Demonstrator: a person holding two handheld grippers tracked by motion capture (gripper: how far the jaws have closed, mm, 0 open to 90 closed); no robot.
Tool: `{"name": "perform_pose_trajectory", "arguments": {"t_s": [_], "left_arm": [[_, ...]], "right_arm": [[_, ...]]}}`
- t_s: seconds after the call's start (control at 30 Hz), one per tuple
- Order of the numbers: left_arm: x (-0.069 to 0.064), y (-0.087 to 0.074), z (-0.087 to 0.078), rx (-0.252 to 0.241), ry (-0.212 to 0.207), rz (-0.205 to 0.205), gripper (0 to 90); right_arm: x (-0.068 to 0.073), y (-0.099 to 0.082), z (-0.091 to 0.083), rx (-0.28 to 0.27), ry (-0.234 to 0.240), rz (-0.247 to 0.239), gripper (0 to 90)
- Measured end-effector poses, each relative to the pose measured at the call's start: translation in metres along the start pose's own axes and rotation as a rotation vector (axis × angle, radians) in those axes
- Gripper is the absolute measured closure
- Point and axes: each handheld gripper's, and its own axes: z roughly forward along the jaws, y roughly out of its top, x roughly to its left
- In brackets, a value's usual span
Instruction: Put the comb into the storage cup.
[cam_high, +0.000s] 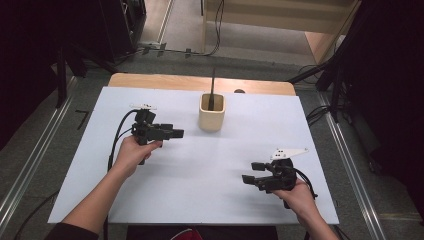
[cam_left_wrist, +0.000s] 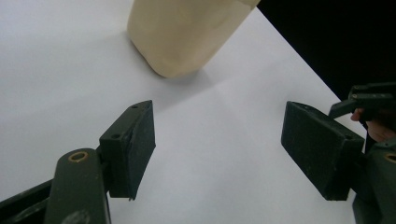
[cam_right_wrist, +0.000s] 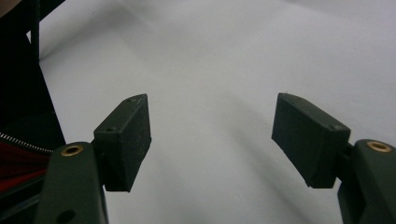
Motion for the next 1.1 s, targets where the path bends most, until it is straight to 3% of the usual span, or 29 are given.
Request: {"name": "perform_pose_trajectory", "arguments": {"t_s": [0.33, 0.57, 1.1], "left_arm": [[-0.010, -0.013, -0.004, 0.030, -0.019, 0.024, 27.1], [-0.020, -0.026, -0.003, 0.099, -0.005, 0.073, 27.1], [-0.031, -0.051, -0.017, 0.121, 0.029, 0.142, 27.1]], "right_arm": [[-0.001, 0.000, 0.000, 0.003, -0.003, 0.004, 26.3], [-0.003, 0.000, 0.000, 0.002, -0.006, 0.007, 26.3], [-0.005, 0.000, -0.001, 0.006, -0.008, 0.013, 26.3]]}}
